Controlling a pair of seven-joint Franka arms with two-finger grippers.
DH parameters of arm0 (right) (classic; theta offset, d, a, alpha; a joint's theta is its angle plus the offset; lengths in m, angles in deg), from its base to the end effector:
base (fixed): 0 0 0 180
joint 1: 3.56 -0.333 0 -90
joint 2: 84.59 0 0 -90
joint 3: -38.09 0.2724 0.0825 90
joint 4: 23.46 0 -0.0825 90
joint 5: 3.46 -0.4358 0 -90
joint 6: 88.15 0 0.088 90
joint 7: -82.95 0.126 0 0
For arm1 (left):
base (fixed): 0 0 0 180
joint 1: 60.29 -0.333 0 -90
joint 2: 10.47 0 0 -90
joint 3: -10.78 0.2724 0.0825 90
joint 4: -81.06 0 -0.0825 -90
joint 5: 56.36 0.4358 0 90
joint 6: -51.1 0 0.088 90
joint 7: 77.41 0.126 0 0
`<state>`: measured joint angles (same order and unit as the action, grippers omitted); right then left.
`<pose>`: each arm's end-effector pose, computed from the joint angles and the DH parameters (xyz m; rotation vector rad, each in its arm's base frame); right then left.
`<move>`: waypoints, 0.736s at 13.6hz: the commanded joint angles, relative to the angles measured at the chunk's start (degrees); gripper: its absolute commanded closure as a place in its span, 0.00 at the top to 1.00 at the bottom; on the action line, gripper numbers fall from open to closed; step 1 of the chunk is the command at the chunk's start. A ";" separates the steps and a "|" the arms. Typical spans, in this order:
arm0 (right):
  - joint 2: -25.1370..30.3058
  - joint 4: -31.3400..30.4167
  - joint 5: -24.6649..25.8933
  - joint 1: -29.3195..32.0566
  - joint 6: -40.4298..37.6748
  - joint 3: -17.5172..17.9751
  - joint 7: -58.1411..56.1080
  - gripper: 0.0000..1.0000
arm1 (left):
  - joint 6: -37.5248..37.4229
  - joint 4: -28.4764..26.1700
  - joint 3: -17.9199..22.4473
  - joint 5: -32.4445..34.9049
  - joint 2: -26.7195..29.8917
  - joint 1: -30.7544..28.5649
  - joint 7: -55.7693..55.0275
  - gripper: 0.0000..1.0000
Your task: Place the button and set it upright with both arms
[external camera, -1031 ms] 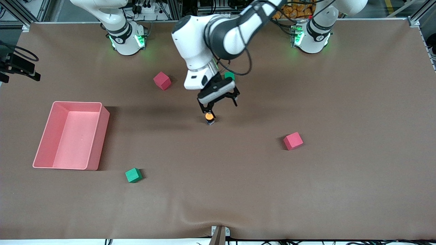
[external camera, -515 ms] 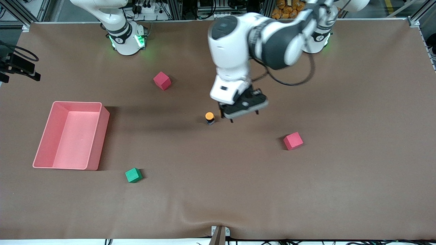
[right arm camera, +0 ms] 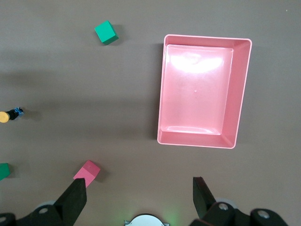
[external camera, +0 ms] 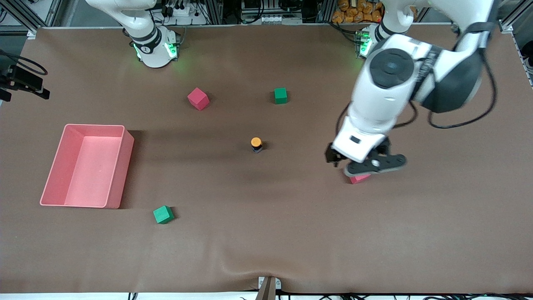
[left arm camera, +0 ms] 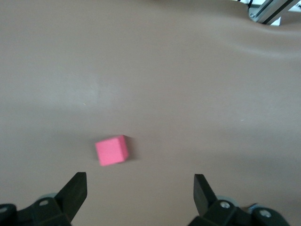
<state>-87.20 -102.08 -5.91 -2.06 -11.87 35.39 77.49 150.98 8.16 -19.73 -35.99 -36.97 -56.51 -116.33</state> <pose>0.5886 -0.0364 0.6164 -3.0917 -0.0468 0.1279 0.6512 -0.3198 0.4606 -3.0715 -0.1325 -0.1972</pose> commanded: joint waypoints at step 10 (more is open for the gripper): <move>0.32 0.04 -0.10 -0.10 -0.34 -0.03 0.02 1.00 | -10.48 -2.95 25.04 -20.89 13.93 -5.98 37.14 1.00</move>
<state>-87.19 -102.08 -5.91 -2.06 -11.87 35.41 77.49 142.77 7.31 1.28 -55.25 -26.22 -63.41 -83.41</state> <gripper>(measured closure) 0.000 0.000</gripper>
